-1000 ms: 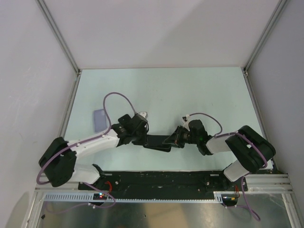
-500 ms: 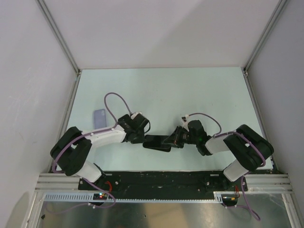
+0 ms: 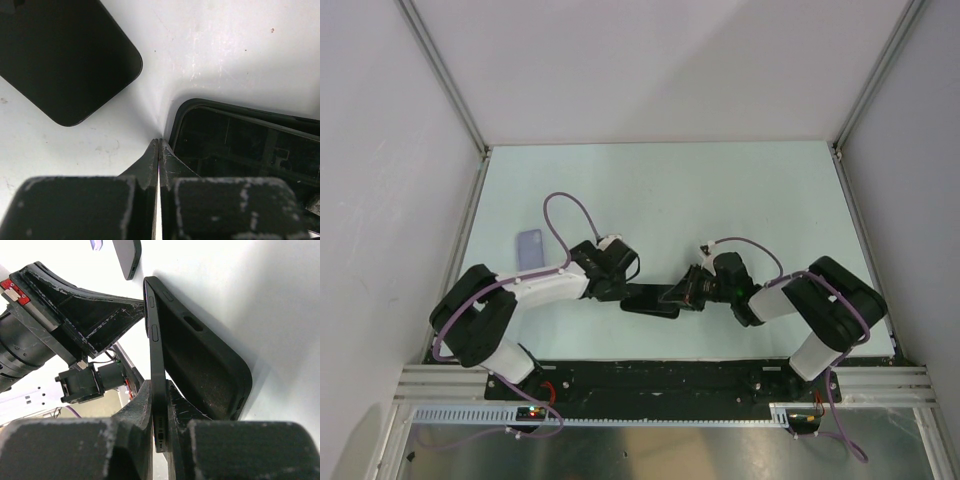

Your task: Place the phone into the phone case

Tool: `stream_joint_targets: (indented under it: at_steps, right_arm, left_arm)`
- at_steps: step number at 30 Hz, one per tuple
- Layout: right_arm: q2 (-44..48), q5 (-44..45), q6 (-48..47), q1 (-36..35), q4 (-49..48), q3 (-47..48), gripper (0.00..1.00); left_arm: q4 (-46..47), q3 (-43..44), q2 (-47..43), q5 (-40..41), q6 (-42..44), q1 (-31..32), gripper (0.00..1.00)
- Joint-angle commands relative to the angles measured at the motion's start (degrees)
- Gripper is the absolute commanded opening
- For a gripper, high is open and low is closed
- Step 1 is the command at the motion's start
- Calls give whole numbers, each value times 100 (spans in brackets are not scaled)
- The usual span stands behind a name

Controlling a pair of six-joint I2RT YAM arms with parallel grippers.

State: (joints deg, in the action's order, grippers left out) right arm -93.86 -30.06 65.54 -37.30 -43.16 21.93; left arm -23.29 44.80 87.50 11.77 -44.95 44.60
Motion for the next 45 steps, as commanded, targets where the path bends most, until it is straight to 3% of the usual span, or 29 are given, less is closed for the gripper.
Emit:
stream_joint_targets:
  at_steps: [1, 4, 6, 11, 14, 18, 25, 30, 43, 45]
  right_arm:
    - [-387, 501, -294, -272, 892, 195, 0]
    - [-332, 553, -426, -200, 1219, 212, 0]
    - [-180, 646, -566, -116, 1562, 221, 6]
    - [508, 1008, -1003, -3, 2553, 351, 41]
    - [905, 1152, -1232, 37, 3058, 473, 51]
    - [1349, 1283, -1436, 79, 3637, 626, 58]
    - [1994, 1749, -1772, 94, 4692, 867, 59]
    - [2334, 2109, -1882, 69, 5185, 915, 55]
    - [1818, 2676, -1800, -521, 5034, 1188, 39]
    - [1775, 2805, -1799, -600, 5084, 1238, 33]
  left_arm:
    - [388, 68, 180, -285, -82, 156, 0]
    - [389, 35, 121, -262, -72, 156, 0]
    - [391, 13, 94, -254, -72, 155, 0]
    - [389, -23, 72, -250, -75, 160, 0]
    - [390, -30, 59, -248, -61, 157, 0]
    - [380, -39, 45, -246, -50, 159, 0]
    - [388, -59, 36, -241, -57, 160, 0]
    - [391, -67, 13, -262, -73, 161, 0]
    - [393, -35, -11, -299, -43, 159, 0]
    - [395, -35, -13, -305, -41, 162, 0]
